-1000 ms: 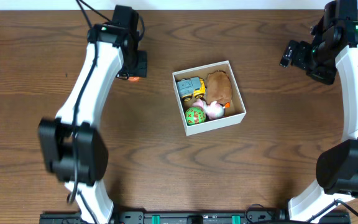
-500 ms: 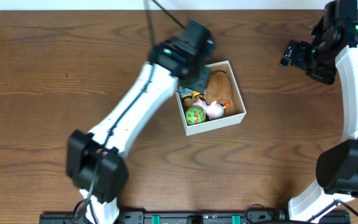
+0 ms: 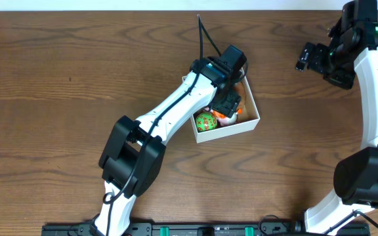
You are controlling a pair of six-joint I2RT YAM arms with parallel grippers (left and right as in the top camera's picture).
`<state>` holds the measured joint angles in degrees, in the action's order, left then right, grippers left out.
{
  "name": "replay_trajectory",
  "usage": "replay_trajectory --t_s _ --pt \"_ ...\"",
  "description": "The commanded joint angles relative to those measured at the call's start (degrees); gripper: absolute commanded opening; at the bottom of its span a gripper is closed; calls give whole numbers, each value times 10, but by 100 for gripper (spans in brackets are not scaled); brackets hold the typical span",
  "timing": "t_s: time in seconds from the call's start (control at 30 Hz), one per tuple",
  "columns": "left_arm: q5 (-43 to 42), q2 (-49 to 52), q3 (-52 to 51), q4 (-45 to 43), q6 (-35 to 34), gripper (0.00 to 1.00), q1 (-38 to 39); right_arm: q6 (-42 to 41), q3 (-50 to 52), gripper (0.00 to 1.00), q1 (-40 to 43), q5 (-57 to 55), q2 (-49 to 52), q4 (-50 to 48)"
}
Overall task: Pack container
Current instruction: 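Carry the orange ball into the box and release it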
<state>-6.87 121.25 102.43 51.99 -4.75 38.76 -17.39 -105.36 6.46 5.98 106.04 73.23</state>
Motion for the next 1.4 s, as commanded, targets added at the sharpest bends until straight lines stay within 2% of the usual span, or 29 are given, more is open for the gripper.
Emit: replay_trajectory --t_s 0.0,0.27,0.33,0.43,0.47,0.57,0.8,1.03,1.37 --pt "9 -26 13 6 0 81 -10 20 2 99 -5 -1 5 -12" --pt "14 -120 26 27 0 79 -50 63 2 99 -14 54 5 -17" --pt "15 -138 26 35 0 65 -66 63 2 97 -18 54 5 -17" --pt "15 -142 25 48 -2 22 -83 62 2 81 -23 54 5 -20" --pt "15 -141 20 51 -2 14 -86 61 2 79 -24 54 5 -21" --pt "15 -133 2 50 -2 7 -89 54 2 78 -24 54 5 -23" --pt "15 -80 -19 33 -2 6 -90 54 2 79 -24 54 5 -22" --pt "16 -17 -19 -22 1 6 -103 54 2 79 -24 54 5 -21" --pt "15 9 -19 -100 36 6 -147 54 2 80 -24 54 5 -21"
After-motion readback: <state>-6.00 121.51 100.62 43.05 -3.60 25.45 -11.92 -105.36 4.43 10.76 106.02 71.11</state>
